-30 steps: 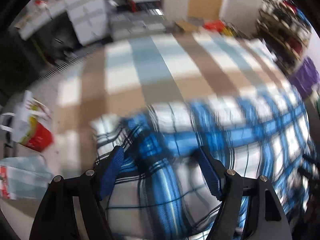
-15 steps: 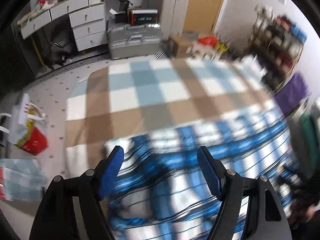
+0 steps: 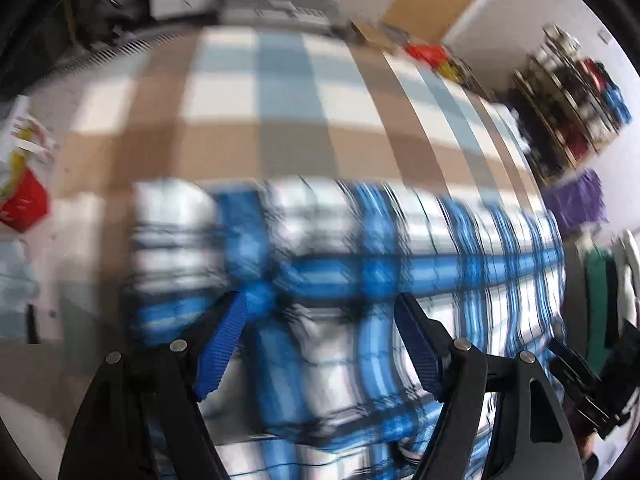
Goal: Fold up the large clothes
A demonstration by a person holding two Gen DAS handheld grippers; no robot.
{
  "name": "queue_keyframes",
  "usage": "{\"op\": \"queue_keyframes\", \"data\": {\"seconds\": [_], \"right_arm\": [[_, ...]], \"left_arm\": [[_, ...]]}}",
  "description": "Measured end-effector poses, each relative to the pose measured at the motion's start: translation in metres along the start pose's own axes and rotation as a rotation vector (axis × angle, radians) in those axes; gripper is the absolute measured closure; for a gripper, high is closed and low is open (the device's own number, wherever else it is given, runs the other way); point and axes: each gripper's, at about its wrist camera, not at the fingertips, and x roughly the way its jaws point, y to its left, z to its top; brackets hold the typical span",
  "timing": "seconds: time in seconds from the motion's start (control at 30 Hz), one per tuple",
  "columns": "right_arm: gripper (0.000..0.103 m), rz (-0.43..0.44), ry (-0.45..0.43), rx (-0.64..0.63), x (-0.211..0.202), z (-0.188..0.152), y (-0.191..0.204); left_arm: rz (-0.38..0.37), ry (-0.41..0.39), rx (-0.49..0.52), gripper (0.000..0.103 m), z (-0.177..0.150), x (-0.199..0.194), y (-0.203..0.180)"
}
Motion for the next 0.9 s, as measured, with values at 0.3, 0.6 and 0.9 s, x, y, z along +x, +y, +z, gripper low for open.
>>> {"op": "queue_keyframes", "data": {"seconds": [0.3, 0.6, 0.9], "right_arm": [[0.007, -0.175, -0.174, -0.044, -0.029, 0.065, -0.036], [0.018, -0.293, 0.105, -0.113, 0.065, 0.100, -0.072], [0.044, -0.338, 0.029, -0.372, 0.082, 0.119, -0.044]], "left_arm": [[0.203, 0.026, -0.229, 0.032, 0.010, 0.009, 0.066], [0.284, 0.110, 0.069, 0.061, 0.014, 0.032, 0.017], [0.318, 0.141, 0.068, 0.067, 0.030, 0.038, 0.007]]}}
